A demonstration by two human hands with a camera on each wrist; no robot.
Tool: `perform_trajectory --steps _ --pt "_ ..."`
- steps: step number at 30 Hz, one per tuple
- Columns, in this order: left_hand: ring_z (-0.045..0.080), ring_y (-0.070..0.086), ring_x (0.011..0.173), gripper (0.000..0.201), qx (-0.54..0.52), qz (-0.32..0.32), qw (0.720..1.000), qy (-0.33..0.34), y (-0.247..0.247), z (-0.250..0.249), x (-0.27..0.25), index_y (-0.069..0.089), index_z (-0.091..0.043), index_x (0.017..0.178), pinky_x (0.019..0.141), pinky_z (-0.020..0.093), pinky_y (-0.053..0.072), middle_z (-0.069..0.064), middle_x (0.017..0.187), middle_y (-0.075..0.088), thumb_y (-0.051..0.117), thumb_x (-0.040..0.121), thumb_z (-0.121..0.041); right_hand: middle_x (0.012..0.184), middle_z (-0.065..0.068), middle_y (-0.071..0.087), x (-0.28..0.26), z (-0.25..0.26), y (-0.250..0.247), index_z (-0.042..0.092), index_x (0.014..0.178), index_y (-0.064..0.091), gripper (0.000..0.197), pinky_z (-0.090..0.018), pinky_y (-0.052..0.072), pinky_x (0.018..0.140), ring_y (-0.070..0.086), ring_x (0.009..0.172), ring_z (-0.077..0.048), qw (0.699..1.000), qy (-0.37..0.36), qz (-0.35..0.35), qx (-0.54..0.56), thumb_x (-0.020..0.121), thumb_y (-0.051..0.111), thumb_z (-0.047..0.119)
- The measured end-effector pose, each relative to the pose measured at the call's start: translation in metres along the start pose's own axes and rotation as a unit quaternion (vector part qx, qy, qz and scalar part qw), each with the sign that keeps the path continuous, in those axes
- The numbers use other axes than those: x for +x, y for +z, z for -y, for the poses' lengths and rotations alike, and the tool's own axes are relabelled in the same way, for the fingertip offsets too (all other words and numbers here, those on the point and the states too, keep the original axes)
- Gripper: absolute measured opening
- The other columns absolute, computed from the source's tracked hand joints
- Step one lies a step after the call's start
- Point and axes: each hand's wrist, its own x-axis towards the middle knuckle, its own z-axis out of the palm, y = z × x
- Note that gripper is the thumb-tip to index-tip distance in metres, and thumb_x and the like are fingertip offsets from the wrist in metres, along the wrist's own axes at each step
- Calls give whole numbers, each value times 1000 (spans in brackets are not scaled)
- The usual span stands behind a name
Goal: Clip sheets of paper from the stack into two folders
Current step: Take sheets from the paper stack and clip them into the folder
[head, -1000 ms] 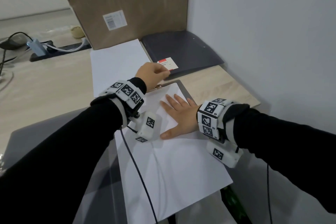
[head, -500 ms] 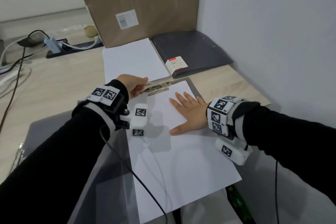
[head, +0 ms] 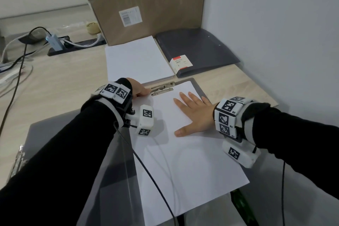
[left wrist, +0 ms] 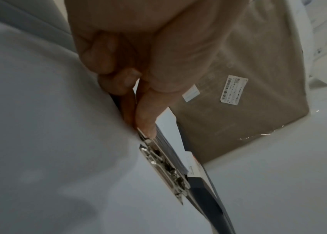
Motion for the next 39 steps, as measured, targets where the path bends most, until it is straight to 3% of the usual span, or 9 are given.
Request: perform_trajectory --steps 2,4,9,14,18,24,30,36,39 --pt "31 52 123 58 62 -45 997 3 3 -5 -8 55 3 125 98 32 40 19 130 56 48 94 -45 155 6 -33 0 0 0 30 147 -24 110 -46 -13 118 -29 144 -18 1000 0 0 0 73 40 81" --pt "30 48 130 60 81 -76 994 7 6 -5 -8 50 3 132 105 32 37 18 137 52 46 95 -44 155 6 -33 -1 1 0 30 147 -24 110 -46 -13 118 -29 144 -18 1000 0 1 -1 73 40 81" --pt "27 53 92 44 83 -111 990 16 10 1 2 50 -4 98 81 31 40 14 99 53 54 88 -47 155 6 -32 -1 2 -1 30 147 -24 110 -46 -13 118 -29 144 -19 1000 2 2 0 74 40 80" --pt "26 51 83 48 64 -125 990 17 15 9 13 54 -5 93 73 29 37 9 78 54 60 83 -52 155 6 -32 -4 3 -2 30 147 -24 109 -46 -12 118 -28 144 -18 1000 6 4 -3 75 40 80" --pt "28 55 86 64 50 -129 990 20 15 12 13 61 3 115 73 30 38 12 91 54 59 84 -52 155 7 -32 -3 3 -1 31 147 -24 109 -46 -12 118 -28 144 -18 1000 5 6 -6 74 39 81" --pt "27 55 86 47 41 -128 991 8 16 8 17 56 -6 95 74 30 39 12 94 56 57 85 -52 155 7 -32 -3 2 -1 31 147 -24 109 -46 -12 118 -28 144 -18 1000 6 10 -5 74 40 81" --pt "32 61 112 65 30 -128 991 0 17 11 15 62 2 119 80 33 43 17 118 66 59 84 -53 155 7 -32 -4 3 -3 30 147 -24 109 -45 -12 117 -28 144 -18 1000 7 11 -4 75 40 80" --pt "24 48 58 46 -57 -106 993 22 16 15 17 59 -10 70 56 26 36 7 68 54 53 88 -52 155 6 -31 -5 4 -3 30 148 -23 109 -46 -11 117 -27 145 -18 1000 8 6 -6 75 40 80" --pt "20 39 49 49 -79 -91 992 26 13 16 14 51 -14 58 51 24 30 4 60 49 51 88 -52 156 6 -31 -6 5 -3 30 148 -22 109 -45 -11 117 -27 145 -18 1000 9 3 -3 75 40 80"
